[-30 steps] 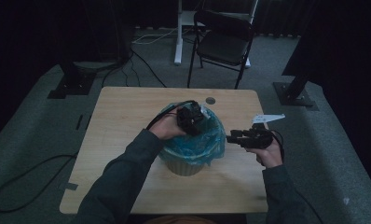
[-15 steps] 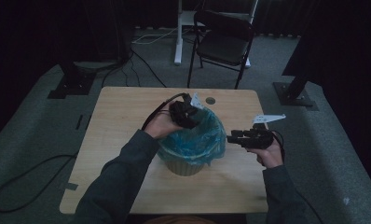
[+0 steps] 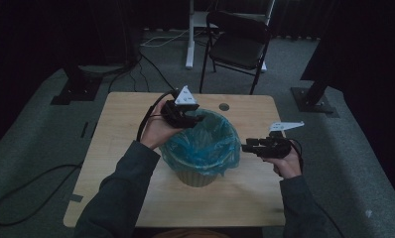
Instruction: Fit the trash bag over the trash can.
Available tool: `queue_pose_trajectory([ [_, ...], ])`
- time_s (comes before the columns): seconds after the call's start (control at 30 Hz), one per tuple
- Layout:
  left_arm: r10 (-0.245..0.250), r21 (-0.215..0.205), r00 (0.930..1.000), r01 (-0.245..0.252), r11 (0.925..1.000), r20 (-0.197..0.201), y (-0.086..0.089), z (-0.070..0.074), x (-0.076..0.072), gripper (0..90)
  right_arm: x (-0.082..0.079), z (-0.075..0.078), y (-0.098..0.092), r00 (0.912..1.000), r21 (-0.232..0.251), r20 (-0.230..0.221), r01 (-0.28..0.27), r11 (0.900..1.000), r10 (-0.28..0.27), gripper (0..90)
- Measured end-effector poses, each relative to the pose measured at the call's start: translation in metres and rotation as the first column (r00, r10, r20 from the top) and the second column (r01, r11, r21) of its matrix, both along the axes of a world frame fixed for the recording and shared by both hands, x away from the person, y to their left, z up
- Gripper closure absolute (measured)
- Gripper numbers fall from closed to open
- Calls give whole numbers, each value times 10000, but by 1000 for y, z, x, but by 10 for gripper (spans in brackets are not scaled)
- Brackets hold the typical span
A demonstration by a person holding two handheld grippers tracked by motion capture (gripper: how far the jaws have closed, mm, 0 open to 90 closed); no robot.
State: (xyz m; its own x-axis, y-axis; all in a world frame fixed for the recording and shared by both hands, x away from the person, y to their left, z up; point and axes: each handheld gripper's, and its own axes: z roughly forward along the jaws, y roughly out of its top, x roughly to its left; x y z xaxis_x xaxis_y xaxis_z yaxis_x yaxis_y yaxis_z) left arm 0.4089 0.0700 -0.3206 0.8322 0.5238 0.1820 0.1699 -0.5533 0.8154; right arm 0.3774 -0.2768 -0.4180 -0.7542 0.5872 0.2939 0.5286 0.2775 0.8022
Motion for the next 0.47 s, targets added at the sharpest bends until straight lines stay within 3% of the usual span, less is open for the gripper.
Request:
queue_pose_trajectory([
  [0.27,571,-885,9981,-546,9946,251,26,9,-5,538,-1,1,-2,10000,16,-8,40,10000,-40,545],
  [0.47,1323,-1831,9899,-1208,9756,516,49,1,-7,525,0,0,-2,10000,15,6,45,10000,-45,544],
])
